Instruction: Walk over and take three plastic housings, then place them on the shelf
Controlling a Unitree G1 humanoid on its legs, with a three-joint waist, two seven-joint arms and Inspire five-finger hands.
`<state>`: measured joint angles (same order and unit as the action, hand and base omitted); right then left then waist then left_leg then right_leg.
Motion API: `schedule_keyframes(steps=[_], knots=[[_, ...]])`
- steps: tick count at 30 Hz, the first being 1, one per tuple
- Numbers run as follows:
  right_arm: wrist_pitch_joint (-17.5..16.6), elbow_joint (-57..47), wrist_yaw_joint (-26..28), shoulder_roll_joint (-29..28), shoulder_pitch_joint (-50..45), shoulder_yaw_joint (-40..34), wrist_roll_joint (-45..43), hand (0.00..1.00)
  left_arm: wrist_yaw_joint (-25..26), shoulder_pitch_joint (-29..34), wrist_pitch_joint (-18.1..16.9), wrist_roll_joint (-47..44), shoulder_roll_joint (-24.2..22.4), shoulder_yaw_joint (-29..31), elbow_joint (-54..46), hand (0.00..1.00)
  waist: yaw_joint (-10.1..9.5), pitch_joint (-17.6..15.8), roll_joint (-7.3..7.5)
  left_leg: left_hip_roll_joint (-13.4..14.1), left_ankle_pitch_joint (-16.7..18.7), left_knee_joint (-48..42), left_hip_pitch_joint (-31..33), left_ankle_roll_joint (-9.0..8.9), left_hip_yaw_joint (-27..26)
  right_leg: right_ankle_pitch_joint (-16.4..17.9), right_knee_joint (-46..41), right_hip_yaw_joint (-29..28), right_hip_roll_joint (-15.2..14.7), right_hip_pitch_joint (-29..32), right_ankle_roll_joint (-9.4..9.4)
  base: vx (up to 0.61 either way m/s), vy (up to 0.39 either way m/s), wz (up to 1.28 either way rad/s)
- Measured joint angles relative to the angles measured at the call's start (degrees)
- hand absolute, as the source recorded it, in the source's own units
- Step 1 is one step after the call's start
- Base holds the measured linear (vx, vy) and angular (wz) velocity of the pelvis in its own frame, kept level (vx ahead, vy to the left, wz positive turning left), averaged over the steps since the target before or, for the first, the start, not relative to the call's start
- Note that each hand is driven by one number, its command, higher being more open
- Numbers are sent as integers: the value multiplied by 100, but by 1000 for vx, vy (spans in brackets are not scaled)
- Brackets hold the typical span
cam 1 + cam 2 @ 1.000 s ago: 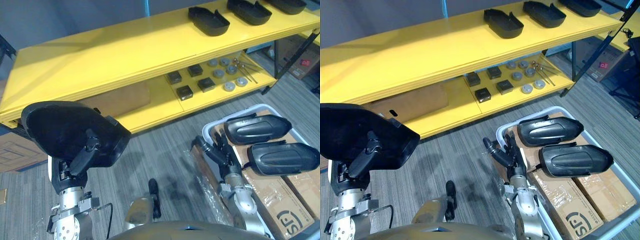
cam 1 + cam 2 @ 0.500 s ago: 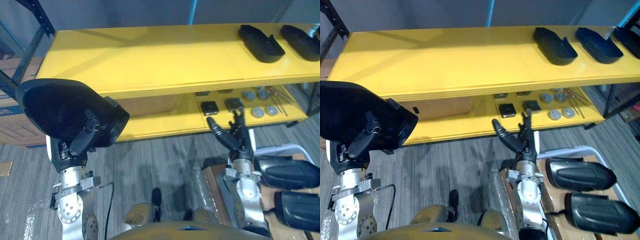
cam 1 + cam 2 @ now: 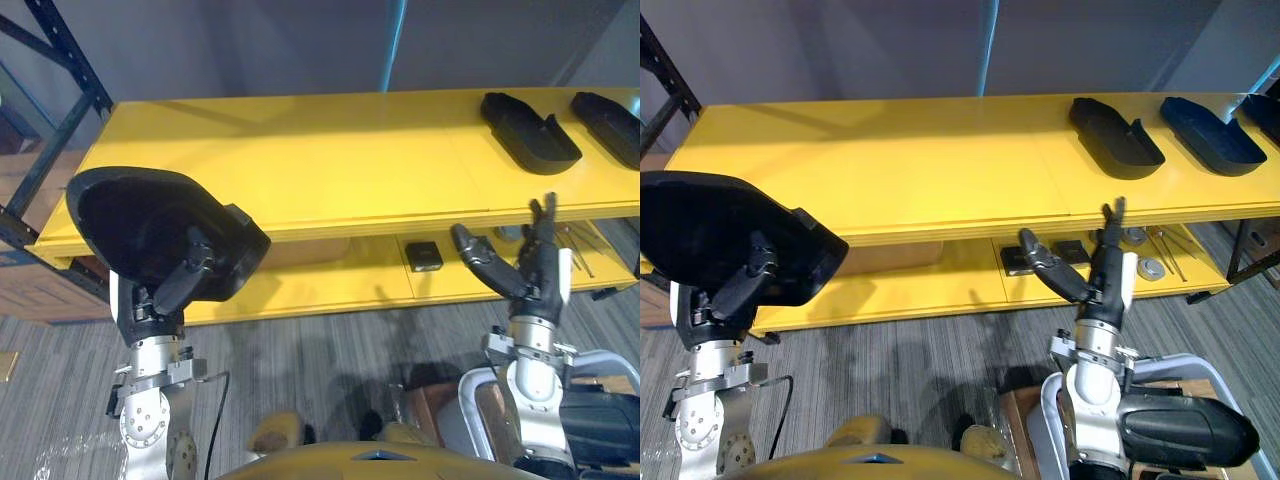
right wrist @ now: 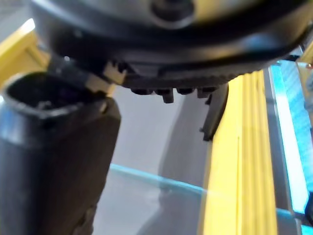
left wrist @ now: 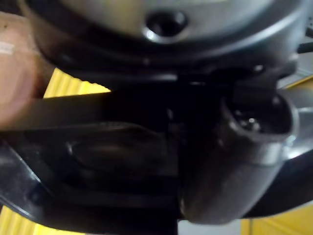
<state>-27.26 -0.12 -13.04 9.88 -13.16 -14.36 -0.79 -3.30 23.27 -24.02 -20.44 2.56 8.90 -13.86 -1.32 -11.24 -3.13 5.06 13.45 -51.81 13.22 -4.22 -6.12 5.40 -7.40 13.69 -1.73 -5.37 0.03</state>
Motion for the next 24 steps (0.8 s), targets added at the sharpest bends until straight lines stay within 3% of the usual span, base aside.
schedule_keyframes(steps=[2,4,5,6,7,8,11,14,19,20,24], knots=[[-205,-36,-57,-1,15,-347,-2,100,-58,-41,-35,-11,20,7,20,0,10,31,4,400,193,458,121,220,-221,9,85,-163,-114,-88,-1,194,50,-43],[-295,-263,-114,-12,14,-697,-78,100,-362,-137,-134,-209,24,7,7,0,179,35,22,549,89,2097,-16,208,-361,-68,160,-229,-396,-143,141,260,137,-12],[-312,-337,-154,-8,15,-824,-176,100,-514,-197,-148,-223,24,5,0,0,268,37,19,545,-113,2790,-119,160,-346,-89,160,-238,-530,-138,193,232,253,-1],[-320,-363,-185,-2,15,-942,-262,100,-691,-282,-149,-220,29,1,-32,0,331,54,-10,534,-536,3663,-360,84,-258,-77,146,-319,-656,-138,279,222,292,-15],[-320,-365,-193,3,13,-977,-286,100,-757,-308,-149,-220,37,-5,-78,0,331,70,-36,552,-759,4017,-499,75,-201,-26,132,-399,-696,-134,386,229,351,-45],[-320,-365,-169,28,7,-984,-379,100,-872,-355,-150,-221,57,-15,-185,0,334,133,-159,558,-1514,4328,-722,-217,-192,120,68,-598,-728,-133,705,202,337,-77],[-310,-366,145,-212,-179,-569,-766,100,-1035,-498,-65,-412,497,10,-260,0,343,155,158,221,-1130,4002,-989,-48,-677,139,8,-895,-1239,-151,782,162,294,-74],[-268,-366,668,-397,-327,-228,-911,100,-1266,-557,274,-454,789,218,-606,0,473,228,253,39,-908,3912,-1214,63,-1137,-29,16,-928,-1534,-113,1026,121,213,-63],[229,-69,1089,-563,-677,63,-628,100,-1834,-1374,1071,-731,1464,75,-733,0,677,338,211,-40,-851,4025,-1246,103,-1413,-270,167,-890,-1598,50,1032,41,82,-31],[408,140,1234,-537,-690,97,-440,100,-1901,-1727,1365,-919,1810,-104,-564,0,775,359,179,-42,-867,4087,-1273,99,-1492,-317,242,-888,-1599,69,1066,-15,22,-30],[781,529,1553,-343,-804,260,-175,100,-1872,-2599,1840,-1365,2337,-403,346,0,1012,475,25,-45,-1006,4348,-1341,93,-1644,-426,272,-897,-1571,211,1058,-13,0,-23]])
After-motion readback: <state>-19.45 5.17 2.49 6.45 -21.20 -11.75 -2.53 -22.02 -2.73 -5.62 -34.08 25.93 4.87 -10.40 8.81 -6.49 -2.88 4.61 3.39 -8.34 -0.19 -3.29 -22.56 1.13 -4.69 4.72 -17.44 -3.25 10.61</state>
